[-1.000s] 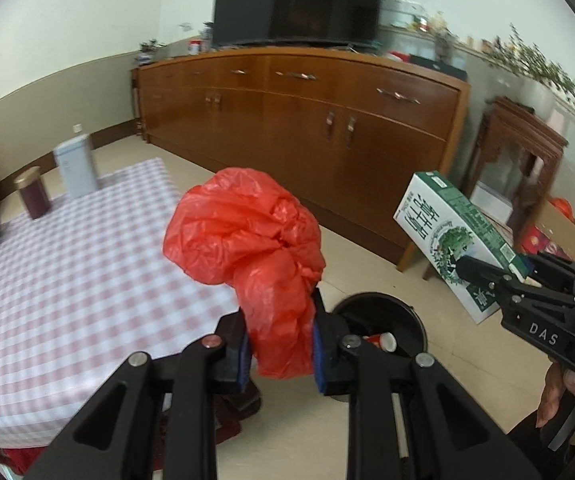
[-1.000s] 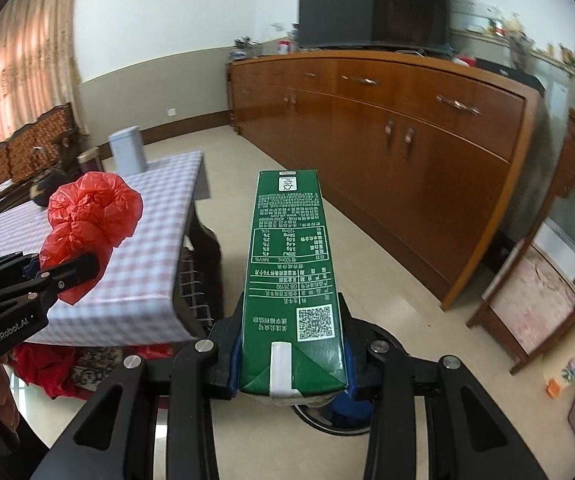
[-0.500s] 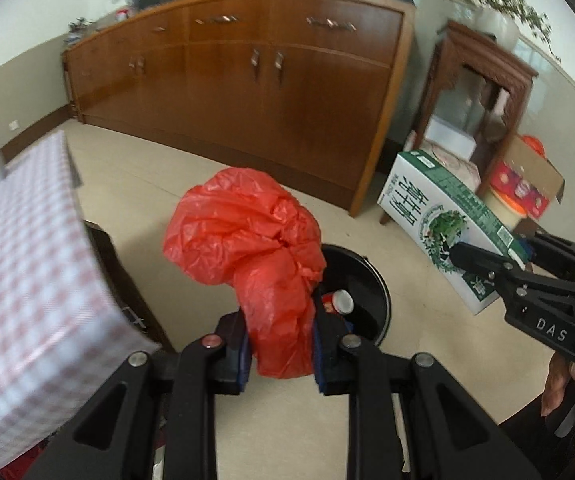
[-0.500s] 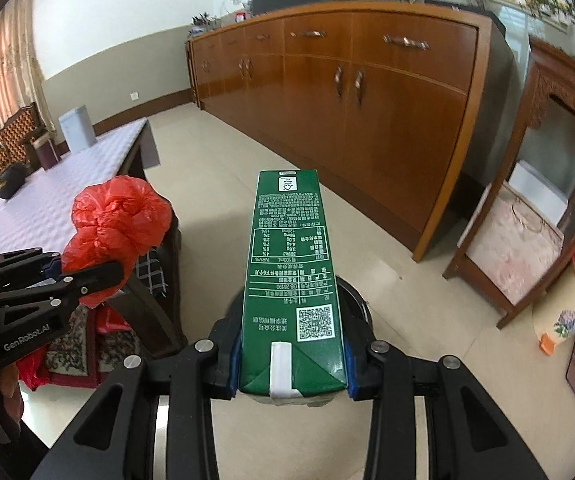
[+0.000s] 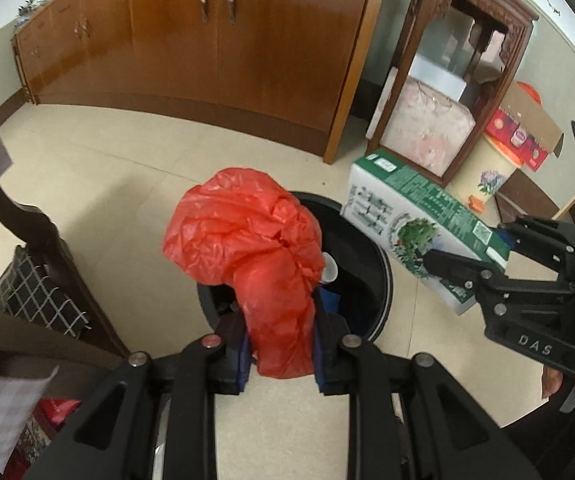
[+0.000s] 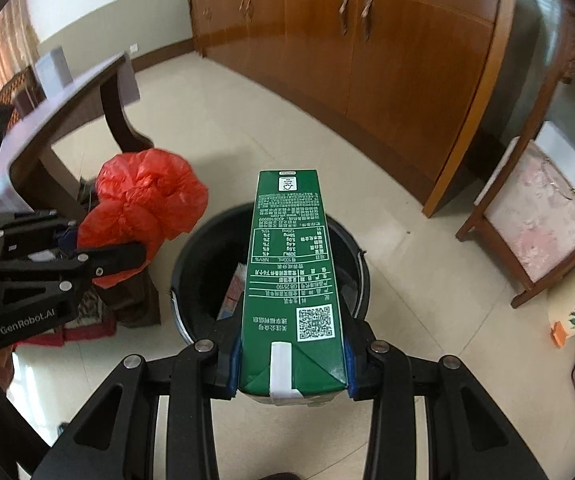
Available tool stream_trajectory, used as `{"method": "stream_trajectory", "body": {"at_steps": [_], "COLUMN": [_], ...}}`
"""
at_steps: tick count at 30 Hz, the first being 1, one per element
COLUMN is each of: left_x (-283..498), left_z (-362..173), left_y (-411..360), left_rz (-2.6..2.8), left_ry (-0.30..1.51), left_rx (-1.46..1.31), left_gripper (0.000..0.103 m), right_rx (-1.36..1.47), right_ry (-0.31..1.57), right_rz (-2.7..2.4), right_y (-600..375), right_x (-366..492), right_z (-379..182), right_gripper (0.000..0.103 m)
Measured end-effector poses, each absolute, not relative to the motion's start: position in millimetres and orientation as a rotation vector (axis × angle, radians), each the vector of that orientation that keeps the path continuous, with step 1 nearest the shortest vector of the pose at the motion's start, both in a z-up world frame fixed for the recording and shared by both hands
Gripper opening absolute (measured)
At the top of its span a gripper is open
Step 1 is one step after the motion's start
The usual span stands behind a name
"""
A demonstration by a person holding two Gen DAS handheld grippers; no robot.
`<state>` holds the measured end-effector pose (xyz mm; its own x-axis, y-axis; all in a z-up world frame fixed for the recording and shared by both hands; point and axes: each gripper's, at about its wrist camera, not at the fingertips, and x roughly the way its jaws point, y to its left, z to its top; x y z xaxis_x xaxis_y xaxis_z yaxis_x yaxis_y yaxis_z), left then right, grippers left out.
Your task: Collect trash
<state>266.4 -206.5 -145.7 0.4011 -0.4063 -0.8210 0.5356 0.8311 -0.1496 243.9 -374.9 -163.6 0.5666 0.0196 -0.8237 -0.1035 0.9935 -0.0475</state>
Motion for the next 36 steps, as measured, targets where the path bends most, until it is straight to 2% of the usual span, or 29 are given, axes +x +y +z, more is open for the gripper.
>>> {"method": "stream_trajectory", "body": {"at_steps": [3,5,6,7,8,10,12,21,36], "left_x": [275,282,284,285,285,279,273,226,153], "left_z": [-159,-173,-179,-186,-189,-188,-186,-137,-70], "left_y": [-212,-214,-214,-212,-210,-202,-195,-154,-112], "left_rz": [-0.622,-0.643,-0.632,-0.614,-0.597,-0.554,-0.52,-0.379,-0.292], "left_ry": [1.025,1.061,1.076,1.097,1.101,1.097,1.081,0.933,0.774], "left_rx": [0.12,0.08,0.069,0.052,0.048,0.051,0.059,0.085,0.064], "left_gripper": [0.026,0.035,0.06,0.078,0.082,0.092,0.096,0.099,0.099], "right_rx": [-0.12,-0.162,-0.17,-0.196,-0.226,-0.231,-0.249,-0.157,-0.118], "right_ry": [1.001,1.01,1.008,1.016,1.03,1.031,1.024,0.971,0.825], "right_rz": [0.109,0.135,0.149,0.119,0.066,0.053,0.023,-0.063,-0.034], "right_y": [-376,-371,-371,-372,-373,-375,-376,-372,-304], "right_x": [257,265,269,273,275,273,269,235,150], "right_z": [-181,-195,-202,-214,-221,-224,-224,-189,-102], "right_gripper": [0.039,0.04,0.042,0.062,0.09,0.103,0.103,0.103,0.103]}}
